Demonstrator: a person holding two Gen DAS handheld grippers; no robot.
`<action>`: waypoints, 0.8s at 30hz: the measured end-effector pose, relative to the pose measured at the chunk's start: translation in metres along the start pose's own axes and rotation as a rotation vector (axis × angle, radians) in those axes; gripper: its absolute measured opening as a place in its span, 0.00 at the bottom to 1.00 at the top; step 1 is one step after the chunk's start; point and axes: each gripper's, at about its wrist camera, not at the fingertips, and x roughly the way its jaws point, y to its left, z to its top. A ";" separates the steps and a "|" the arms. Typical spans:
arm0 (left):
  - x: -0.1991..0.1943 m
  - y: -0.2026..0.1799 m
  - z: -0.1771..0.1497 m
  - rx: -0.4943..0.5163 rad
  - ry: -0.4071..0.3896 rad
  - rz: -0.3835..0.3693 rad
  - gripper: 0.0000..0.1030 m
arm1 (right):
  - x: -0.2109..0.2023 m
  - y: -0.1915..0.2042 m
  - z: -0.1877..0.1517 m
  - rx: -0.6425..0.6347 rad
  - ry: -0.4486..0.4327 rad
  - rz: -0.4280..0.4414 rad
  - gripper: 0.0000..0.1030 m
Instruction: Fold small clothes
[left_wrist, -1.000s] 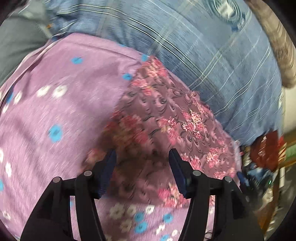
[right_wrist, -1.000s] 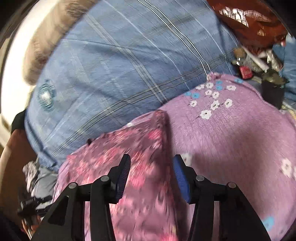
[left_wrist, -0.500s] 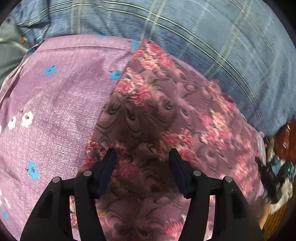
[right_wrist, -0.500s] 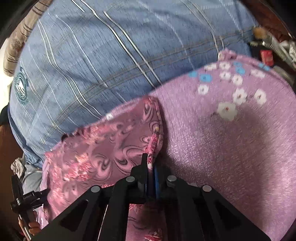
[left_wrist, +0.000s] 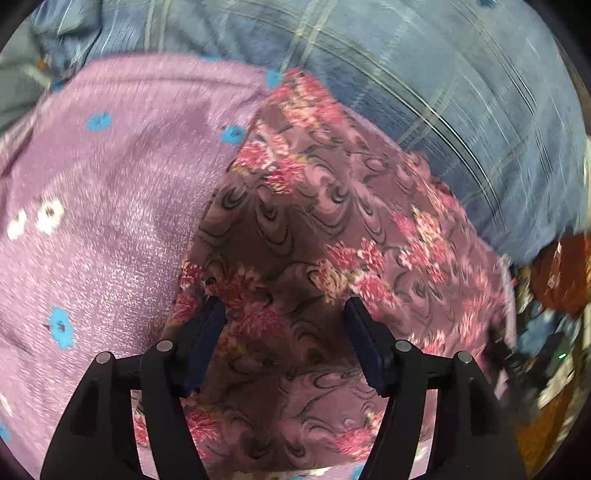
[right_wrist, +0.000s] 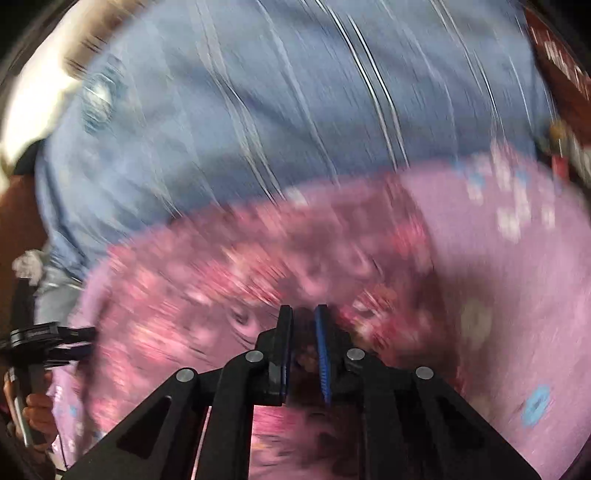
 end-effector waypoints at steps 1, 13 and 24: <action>-0.002 -0.002 -0.001 0.010 0.011 0.006 0.65 | -0.005 -0.004 -0.004 0.022 -0.047 0.026 0.13; -0.047 0.072 -0.006 -0.196 0.065 -0.224 0.65 | -0.056 0.084 -0.048 -0.214 -0.027 -0.039 0.36; -0.041 0.101 -0.001 -0.236 0.134 -0.271 0.75 | -0.030 0.229 -0.119 -0.642 0.032 0.072 0.56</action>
